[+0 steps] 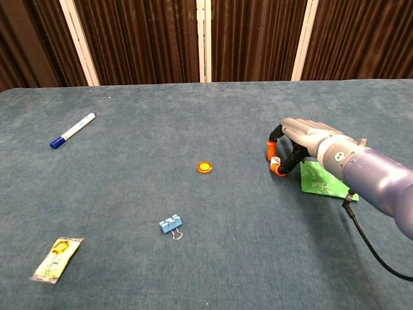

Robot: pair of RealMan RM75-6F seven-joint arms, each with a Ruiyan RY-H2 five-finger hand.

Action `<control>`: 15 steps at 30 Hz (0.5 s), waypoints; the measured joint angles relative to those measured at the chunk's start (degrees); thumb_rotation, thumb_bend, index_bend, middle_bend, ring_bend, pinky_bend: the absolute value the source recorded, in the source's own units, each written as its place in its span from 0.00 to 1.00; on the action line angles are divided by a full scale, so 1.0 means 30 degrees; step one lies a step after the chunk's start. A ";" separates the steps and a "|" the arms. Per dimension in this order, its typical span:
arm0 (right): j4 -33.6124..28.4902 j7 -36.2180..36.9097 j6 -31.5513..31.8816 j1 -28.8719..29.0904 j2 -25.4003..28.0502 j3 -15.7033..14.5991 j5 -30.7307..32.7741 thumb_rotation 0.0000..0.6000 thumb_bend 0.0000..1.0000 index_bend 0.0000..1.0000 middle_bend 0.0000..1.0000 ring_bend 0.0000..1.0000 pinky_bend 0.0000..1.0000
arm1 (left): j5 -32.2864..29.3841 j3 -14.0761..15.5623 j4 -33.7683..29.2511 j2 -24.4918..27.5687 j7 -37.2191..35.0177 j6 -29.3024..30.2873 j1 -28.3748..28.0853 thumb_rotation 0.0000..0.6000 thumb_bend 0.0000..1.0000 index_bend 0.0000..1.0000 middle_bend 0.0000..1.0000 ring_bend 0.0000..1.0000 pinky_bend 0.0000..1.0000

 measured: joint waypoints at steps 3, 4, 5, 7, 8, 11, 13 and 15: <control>-0.0213 0.0002 0.0184 -0.0021 0.0068 -0.0015 -0.0155 1.00 0.34 0.61 0.26 0.00 0.00 | -0.0021 0.0015 0.0030 -0.0012 -0.0020 -0.0062 -0.0028 1.00 0.00 0.00 0.00 0.00 0.00; -0.0332 -0.0004 0.0251 -0.0029 0.0113 -0.0011 -0.0201 1.00 0.34 0.61 0.26 0.00 0.00 | -0.0022 0.0018 0.0036 -0.0014 -0.0023 -0.0065 -0.0031 1.00 0.00 0.00 0.00 0.00 0.00; -0.0541 -0.0019 0.0358 -0.0042 0.0192 -0.0003 -0.0274 1.00 0.34 0.61 0.26 0.00 0.00 | -0.0022 0.0019 0.0037 -0.0012 -0.0024 -0.0065 -0.0033 1.00 0.00 0.00 0.00 0.00 0.00; -0.1047 -0.0095 0.0609 -0.0073 0.0399 0.0005 -0.0443 1.00 0.34 0.61 0.26 0.00 0.00 | -0.0022 0.0017 0.0028 -0.0006 -0.0026 -0.0040 -0.0028 1.00 0.00 0.00 0.00 0.00 0.00; -0.1329 -0.0152 0.0740 -0.0089 0.0517 0.0010 -0.0524 1.00 0.34 0.61 0.26 0.00 0.00 | -0.0020 0.0017 0.0024 -0.0004 -0.0022 -0.0020 -0.0022 1.00 0.00 0.00 0.00 0.00 0.00; -0.2536 -0.0427 0.1254 -0.0151 0.1032 0.0060 -0.0796 1.00 0.34 0.61 0.26 0.00 0.00 | 0.0002 0.0021 -0.0006 0.0005 0.0011 0.0046 -0.0003 1.00 0.00 0.00 0.00 0.00 0.00; -0.3426 -0.0672 0.1614 -0.0193 0.1432 0.0110 -0.0956 1.00 0.34 0.61 0.26 0.00 0.00 | 0.0014 0.0023 -0.0027 0.0015 0.0014 0.0081 0.0008 1.00 0.00 0.00 0.00 0.00 0.00; -0.4553 -0.1046 0.2081 -0.0252 0.1967 0.0176 -0.1126 1.00 0.34 0.60 0.25 0.00 0.00 | 0.0029 0.0024 -0.0049 0.0031 0.0017 0.0127 0.0024 1.00 0.00 0.00 0.00 0.00 0.00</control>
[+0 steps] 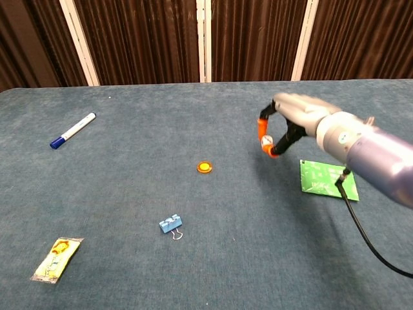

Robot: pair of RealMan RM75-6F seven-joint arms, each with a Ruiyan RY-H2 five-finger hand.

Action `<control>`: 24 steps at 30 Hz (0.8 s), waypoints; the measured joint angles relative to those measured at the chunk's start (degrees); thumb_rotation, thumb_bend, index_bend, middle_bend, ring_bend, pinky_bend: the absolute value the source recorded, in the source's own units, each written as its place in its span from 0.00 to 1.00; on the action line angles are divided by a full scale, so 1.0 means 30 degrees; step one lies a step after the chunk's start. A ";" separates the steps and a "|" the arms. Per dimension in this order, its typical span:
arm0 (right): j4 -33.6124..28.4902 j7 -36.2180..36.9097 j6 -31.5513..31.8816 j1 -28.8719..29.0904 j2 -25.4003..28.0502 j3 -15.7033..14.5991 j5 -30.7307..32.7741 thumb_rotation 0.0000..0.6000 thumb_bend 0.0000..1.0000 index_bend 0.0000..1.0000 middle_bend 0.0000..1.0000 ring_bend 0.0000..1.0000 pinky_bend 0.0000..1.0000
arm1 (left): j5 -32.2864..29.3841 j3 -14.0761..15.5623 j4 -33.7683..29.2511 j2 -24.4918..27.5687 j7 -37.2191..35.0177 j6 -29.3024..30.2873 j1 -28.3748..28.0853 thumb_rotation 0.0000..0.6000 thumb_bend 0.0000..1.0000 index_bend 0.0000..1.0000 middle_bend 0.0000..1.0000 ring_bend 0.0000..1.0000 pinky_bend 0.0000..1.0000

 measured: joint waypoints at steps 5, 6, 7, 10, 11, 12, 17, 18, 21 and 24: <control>-0.2479 -0.1038 0.1108 -0.0187 0.1359 0.0158 -0.0237 1.00 0.34 0.59 0.25 0.00 0.00 | 0.0060 0.0000 -0.0054 0.0025 0.0013 0.0095 0.0021 1.00 0.00 0.00 0.00 0.00 0.00; -0.2800 -0.1210 0.1268 -0.0218 0.1582 0.0184 -0.0241 1.00 0.34 0.59 0.25 0.00 0.00 | 0.0087 0.0006 -0.0070 0.0031 0.0019 0.0117 0.0025 1.00 0.00 0.00 0.00 0.00 0.00; -0.3167 -0.1428 0.1462 -0.0256 0.1827 0.0215 -0.0229 1.00 0.33 0.58 0.25 0.00 0.00 | 0.0102 0.0009 -0.0079 0.0037 0.0023 0.0133 0.0028 1.00 0.00 0.00 0.00 0.00 0.00; -0.3748 -0.1794 0.1737 -0.0333 0.2191 0.0244 -0.0112 1.00 0.33 0.53 0.22 0.00 0.00 | 0.0161 0.0019 -0.0130 0.0064 0.0032 0.0198 0.0042 1.00 0.00 0.00 0.00 0.00 0.00; -0.3963 -0.1931 0.1805 -0.0365 0.2331 0.0228 -0.0030 1.00 0.32 0.50 0.21 0.00 0.00 | 0.0173 0.0022 -0.0145 0.0073 0.0037 0.0214 0.0048 1.00 0.00 0.00 0.00 0.00 0.00; -0.4095 -0.2020 0.1846 -0.0386 0.2428 0.0209 0.0038 1.00 0.32 0.47 0.20 0.00 0.00 | 0.0189 0.0025 -0.0160 0.0080 0.0046 0.0231 0.0052 1.00 0.00 0.00 0.00 0.00 0.00; -0.4475 -0.2095 0.1987 -0.0462 0.2722 0.0029 0.0239 1.00 0.31 0.40 0.18 0.00 0.00 | 0.0260 0.0056 -0.0213 0.0103 0.0065 0.0269 0.0062 1.00 0.00 0.00 0.00 0.00 0.00; -0.4505 -0.2078 0.2019 -0.0473 0.2763 -0.0008 0.0232 1.00 0.31 0.39 0.17 0.00 0.00 | 0.0271 0.0062 -0.0223 0.0111 0.0064 0.0276 0.0066 1.00 0.00 0.00 0.00 0.00 0.00; -0.4542 -0.2069 0.2155 -0.0506 0.2866 -0.0118 0.0128 1.00 0.31 0.38 0.16 0.00 0.00 | 0.0285 0.0054 -0.0232 0.0124 0.0056 0.0321 0.0077 1.00 0.00 0.00 0.00 0.00 0.00; -0.4622 -0.1993 0.2312 -0.0605 0.2998 -0.0243 -0.0031 1.00 0.31 0.38 0.16 0.00 0.00 | 0.0292 0.0057 -0.0252 0.0145 0.0044 0.0347 0.0092 1.00 0.00 0.00 0.00 0.00 0.00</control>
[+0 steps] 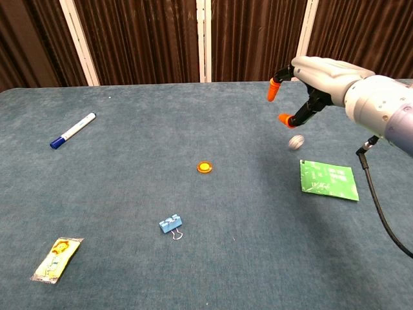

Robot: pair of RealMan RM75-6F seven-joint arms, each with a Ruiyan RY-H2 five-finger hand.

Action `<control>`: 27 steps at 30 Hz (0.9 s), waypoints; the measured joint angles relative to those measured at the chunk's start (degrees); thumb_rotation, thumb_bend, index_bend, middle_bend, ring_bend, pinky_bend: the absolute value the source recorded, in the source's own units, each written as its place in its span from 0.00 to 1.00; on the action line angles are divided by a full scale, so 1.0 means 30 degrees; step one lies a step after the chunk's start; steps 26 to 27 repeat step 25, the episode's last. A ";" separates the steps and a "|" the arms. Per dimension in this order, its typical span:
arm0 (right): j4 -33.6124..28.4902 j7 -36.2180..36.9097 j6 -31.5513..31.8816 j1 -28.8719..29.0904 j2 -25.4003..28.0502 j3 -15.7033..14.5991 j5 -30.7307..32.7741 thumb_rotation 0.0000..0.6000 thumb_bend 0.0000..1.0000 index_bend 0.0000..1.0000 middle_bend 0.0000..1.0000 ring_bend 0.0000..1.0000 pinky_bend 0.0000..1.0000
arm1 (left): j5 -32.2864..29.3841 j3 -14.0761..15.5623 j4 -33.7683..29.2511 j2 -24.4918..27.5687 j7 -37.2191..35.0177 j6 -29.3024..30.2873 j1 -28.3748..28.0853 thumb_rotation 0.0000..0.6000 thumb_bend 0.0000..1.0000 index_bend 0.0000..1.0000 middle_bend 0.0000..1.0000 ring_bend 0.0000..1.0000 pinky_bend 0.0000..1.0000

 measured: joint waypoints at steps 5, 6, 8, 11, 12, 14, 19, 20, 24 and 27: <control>-0.0391 0.0474 0.0374 -0.0600 0.0594 -0.0548 -0.0524 1.00 0.30 0.37 0.13 0.00 0.00 | 0.0028 0.0012 -0.0010 0.0024 -0.0025 0.0059 0.0029 1.00 0.00 0.00 0.00 0.00 0.00; -0.0491 0.0658 0.0510 -0.0834 0.0784 -0.0738 -0.0715 1.00 0.30 0.37 0.12 0.00 0.00 | 0.0068 0.0028 -0.0019 0.0028 -0.0024 0.0089 0.0044 1.00 0.00 0.00 0.00 0.00 0.00; -0.0706 0.1263 0.0842 -0.1405 0.1278 -0.1256 -0.1417 1.00 0.29 0.36 0.11 0.00 0.00 | 0.0112 0.0054 -0.0028 0.0026 0.0015 0.0113 0.0057 1.00 0.00 0.00 0.00 0.00 0.00; -0.0872 0.2271 0.1404 -0.2262 0.1979 -0.2073 -0.2691 1.00 0.28 0.35 0.09 0.00 0.00 | 0.0171 0.0085 -0.0045 0.0013 0.0082 0.0141 0.0067 1.00 0.00 0.00 0.00 0.00 0.00; -0.0889 0.2570 0.1595 -0.2518 0.2175 -0.2322 -0.3072 1.00 0.27 0.34 0.07 0.00 0.00 | 0.0199 0.0093 -0.0056 0.0006 0.0123 0.0155 0.0069 1.00 0.00 0.00 0.00 0.00 0.00; -0.0881 0.3281 0.2100 -0.3137 0.2603 -0.2898 -0.3926 1.00 0.24 0.31 0.05 0.00 0.00 | 0.0241 0.0107 -0.0071 -0.0008 0.0196 0.0179 0.0072 1.00 0.00 0.00 0.00 0.00 0.00; -0.0583 0.5317 0.3797 -0.5012 0.3712 -0.4463 -0.6017 1.00 0.21 0.21 0.00 0.00 0.00 | 0.0334 0.0182 -0.0068 -0.0145 0.0597 0.0200 0.0080 1.00 0.00 0.00 0.00 0.00 0.00; -0.0464 0.5863 0.4263 -0.5539 0.4005 -0.4896 -0.6503 1.00 0.20 0.19 0.00 0.00 0.00 | 0.0346 0.0202 -0.0055 -0.0186 0.0680 0.0191 0.0080 1.00 0.00 0.00 0.00 0.00 0.00; 0.0196 0.7477 0.5811 -0.7022 0.4838 -0.6174 -0.8379 1.00 0.19 0.12 0.00 0.00 0.00 | 0.0385 0.0267 -0.0024 -0.0311 0.0871 0.0183 0.0096 1.00 0.00 0.00 0.00 0.00 0.00; 0.0397 0.7830 0.6199 -0.7383 0.5001 -0.6435 -0.8802 1.00 0.19 0.11 0.00 0.00 0.00 | 0.0421 0.0281 -0.0024 -0.0320 0.0906 0.0211 0.0108 1.00 0.00 0.00 0.00 0.00 0.00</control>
